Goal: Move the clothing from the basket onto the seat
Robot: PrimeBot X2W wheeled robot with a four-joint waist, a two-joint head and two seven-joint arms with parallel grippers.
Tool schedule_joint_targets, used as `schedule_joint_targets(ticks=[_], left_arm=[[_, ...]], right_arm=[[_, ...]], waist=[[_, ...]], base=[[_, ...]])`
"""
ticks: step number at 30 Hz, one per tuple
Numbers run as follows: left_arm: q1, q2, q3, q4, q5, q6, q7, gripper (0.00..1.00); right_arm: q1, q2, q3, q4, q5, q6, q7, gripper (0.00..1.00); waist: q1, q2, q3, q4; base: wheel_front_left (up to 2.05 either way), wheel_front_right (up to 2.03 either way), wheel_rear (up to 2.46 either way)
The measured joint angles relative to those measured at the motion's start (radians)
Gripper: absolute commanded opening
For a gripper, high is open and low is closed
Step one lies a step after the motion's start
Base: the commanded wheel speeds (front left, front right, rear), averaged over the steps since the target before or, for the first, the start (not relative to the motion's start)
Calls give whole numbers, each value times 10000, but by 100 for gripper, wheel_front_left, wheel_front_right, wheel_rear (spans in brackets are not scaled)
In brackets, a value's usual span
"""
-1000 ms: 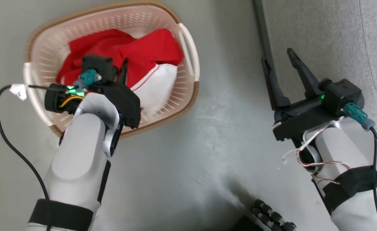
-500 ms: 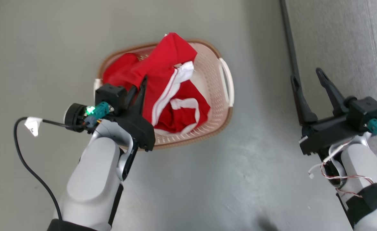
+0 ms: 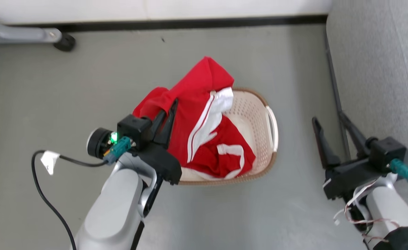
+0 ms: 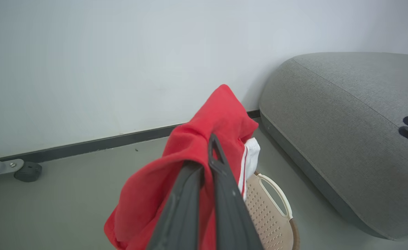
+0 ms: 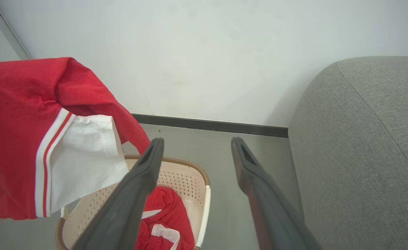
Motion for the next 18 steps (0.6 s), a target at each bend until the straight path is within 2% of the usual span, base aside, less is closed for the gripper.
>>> schedule_joint_targets(ticks=[18], left_arm=[[1926,2,-107,-750,-600,100,-102,0]], right_arm=[[1894,313,339,71,0,56,2,100]], waist=[[0,0,-2755,678]], base=[[0,0,0]])
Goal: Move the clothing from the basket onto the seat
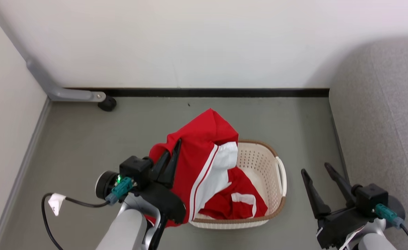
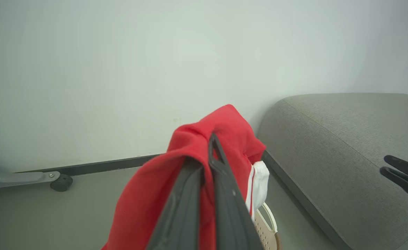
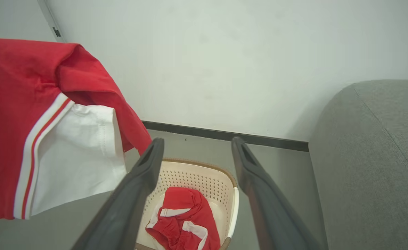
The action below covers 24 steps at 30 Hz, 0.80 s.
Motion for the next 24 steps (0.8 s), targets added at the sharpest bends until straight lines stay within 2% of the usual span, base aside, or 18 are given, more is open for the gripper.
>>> schedule_joint_targets(ticks=[11,17,24], left_arm=[[639,65,-12,-1026,-2,171,115,0],[718,100,-77,-1476,-2,174,291,0],[787,109,-270,-1937,-2,174,529,0]], right_arm=[[366,-56,353,-523,2,27,0,100],[219,-359,1156,-888,113,29,0,100],[-962,-936,2437,-1189,441,29,0,100]], waist=[[1,1,-937,250],[2,1,-1017,317],[2,1,-1022,357]], base=[[0,0,0],[0,0,0],[0,0,0]])
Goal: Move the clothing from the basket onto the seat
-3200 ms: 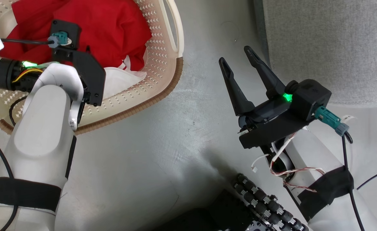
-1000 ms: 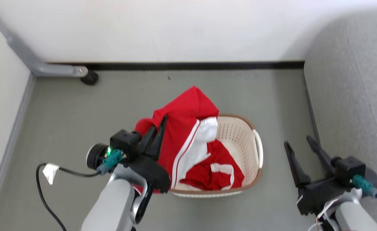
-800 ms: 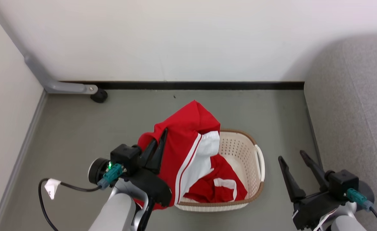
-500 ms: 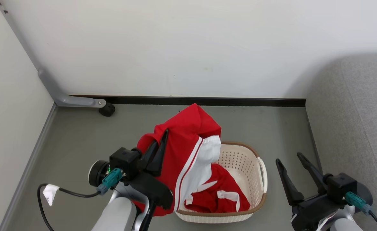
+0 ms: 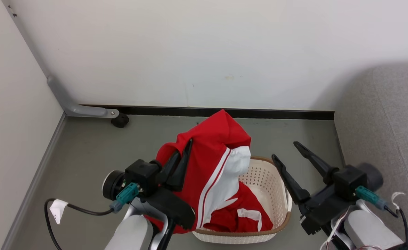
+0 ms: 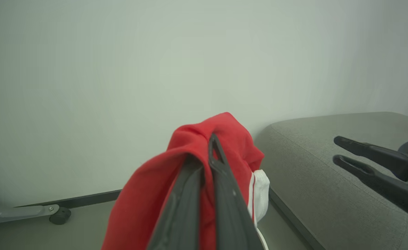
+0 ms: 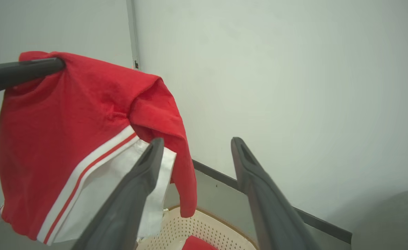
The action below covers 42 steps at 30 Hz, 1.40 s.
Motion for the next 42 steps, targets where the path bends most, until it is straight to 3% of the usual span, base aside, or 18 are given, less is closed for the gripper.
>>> schedule_joint_targets(ticks=[9,18,29,42], left_arm=[[52,-10,-408,-420,0,-13,313,0],[44,-2,-525,-660,-96,-19,556,0],[44,-2,-771,-1035,-219,-96,748,0],[-5,2,-1202,-1496,-401,-196,997,0]], right_arm=[[-1411,-922,1455,-94,938,0,-2,100],[-2163,-1020,3296,-219,1802,2,-2,100],[-2581,-1294,4052,96,2918,2,-2,100],[-3147,-1620,5714,88,4000,2,-2,100]], waist=[[0,0,45,237],[0,0,80,461],[0,1,122,572],[0,0,105,682]], base=[[0,0,0],[0,0,0],[0,0,0],[0,0,0]])
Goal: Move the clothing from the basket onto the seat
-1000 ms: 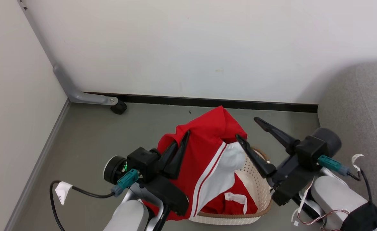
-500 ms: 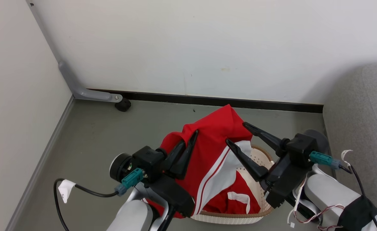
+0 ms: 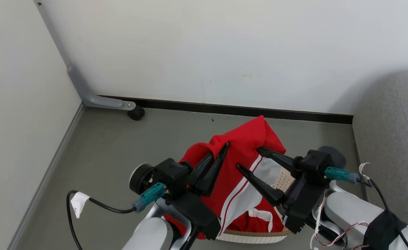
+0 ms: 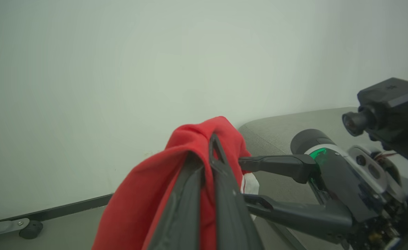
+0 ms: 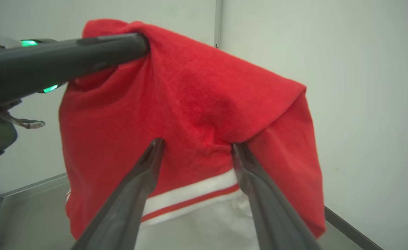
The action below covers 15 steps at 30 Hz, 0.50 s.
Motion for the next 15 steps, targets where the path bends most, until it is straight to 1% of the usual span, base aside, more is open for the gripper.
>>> schedule_joint_targets(ticks=[6,8,9,10,12,14,15], left_arm=[[0,0,-130,-173,-125,-4,90,0],[0,2,-215,-230,-169,-79,113,0],[0,0,-253,-257,-194,-77,176,0],[0,2,-276,-265,-199,-77,186,0],[0,4,-293,-286,-217,-79,190,0],[1,6,-301,-320,-219,-79,234,0],[1,6,-307,-339,-226,-79,253,0]], right_arm=[[-353,-107,169,105,136,0,0,100],[-389,-105,203,107,251,0,0,100],[-395,-104,224,109,272,0,0,85],[-399,-100,247,109,324,0,0,46],[-417,-88,297,105,380,0,0,20],[-447,-79,341,104,460,0,0,0],[-451,-75,357,102,500,0,0,0]], waist=[[0,0,-43,42],[0,0,-60,58],[0,0,-69,67],[0,0,-77,76],[0,0,-96,95],[0,1,-112,115],[0,0,-119,125]], base=[[0,0,0],[0,0,0],[0,0,0],[0,0,0],[0,0,0],[0,0,0],[0,0,0]])
